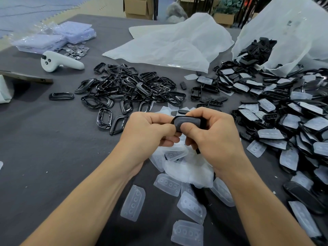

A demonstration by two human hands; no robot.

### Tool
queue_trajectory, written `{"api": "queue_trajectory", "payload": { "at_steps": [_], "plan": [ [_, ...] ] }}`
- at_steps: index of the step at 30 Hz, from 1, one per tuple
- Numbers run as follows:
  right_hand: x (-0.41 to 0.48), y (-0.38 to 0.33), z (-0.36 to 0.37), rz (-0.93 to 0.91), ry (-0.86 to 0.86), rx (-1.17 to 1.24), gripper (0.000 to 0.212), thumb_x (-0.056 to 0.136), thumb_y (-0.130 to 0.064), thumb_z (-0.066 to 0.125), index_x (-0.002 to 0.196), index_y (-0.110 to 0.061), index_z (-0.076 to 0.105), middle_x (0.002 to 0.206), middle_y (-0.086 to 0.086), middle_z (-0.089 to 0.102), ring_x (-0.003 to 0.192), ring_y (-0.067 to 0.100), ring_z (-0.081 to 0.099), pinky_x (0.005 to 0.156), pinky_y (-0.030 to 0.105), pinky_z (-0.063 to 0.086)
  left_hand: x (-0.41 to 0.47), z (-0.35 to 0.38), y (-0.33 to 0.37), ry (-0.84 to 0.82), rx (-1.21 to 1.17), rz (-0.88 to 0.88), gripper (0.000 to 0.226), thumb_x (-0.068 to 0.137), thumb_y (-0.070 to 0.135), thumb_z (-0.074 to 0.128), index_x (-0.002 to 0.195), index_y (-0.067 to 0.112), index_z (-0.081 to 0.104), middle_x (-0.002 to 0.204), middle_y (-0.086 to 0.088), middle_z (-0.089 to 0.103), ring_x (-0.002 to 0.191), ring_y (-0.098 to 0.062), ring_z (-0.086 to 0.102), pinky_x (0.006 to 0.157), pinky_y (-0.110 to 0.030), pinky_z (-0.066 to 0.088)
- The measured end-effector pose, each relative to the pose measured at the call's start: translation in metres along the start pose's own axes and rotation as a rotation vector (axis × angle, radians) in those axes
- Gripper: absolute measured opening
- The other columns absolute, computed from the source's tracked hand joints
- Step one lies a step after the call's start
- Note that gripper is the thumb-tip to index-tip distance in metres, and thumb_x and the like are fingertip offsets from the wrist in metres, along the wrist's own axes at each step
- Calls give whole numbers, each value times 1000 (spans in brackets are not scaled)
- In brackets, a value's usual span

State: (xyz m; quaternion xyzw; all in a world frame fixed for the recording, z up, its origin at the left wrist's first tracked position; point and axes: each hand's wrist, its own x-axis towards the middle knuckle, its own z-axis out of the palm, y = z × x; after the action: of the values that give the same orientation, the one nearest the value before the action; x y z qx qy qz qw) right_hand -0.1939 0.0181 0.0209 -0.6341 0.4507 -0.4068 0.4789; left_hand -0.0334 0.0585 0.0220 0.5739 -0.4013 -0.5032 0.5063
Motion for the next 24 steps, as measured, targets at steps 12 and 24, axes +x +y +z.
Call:
{"api": "queue_trajectory", "payload": {
  "at_steps": [12, 24],
  "plan": [
    [0, -3, -5, 125, -5, 115, 10, 84, 2, 75, 84, -8, 71, 58, 1, 65, 49, 15, 56, 44, 22, 42, -2, 3, -2, -33, 4, 43, 19, 90, -2, 70, 88, 11, 83, 80, -13, 79, 69, -16, 74, 64, -23, 60],
    [0, -2, -1, 48, 25, 26, 22, 95, -14, 70, 73, -16, 73, 62, 7, 70, 48, 17, 61, 43, 23, 44, 1, 7, -6, 50, 108, 86, 14, 85, 9, 72, 76, 17, 81, 68, -8, 76, 57, -15, 68, 56, -22, 55]
  ]
}}
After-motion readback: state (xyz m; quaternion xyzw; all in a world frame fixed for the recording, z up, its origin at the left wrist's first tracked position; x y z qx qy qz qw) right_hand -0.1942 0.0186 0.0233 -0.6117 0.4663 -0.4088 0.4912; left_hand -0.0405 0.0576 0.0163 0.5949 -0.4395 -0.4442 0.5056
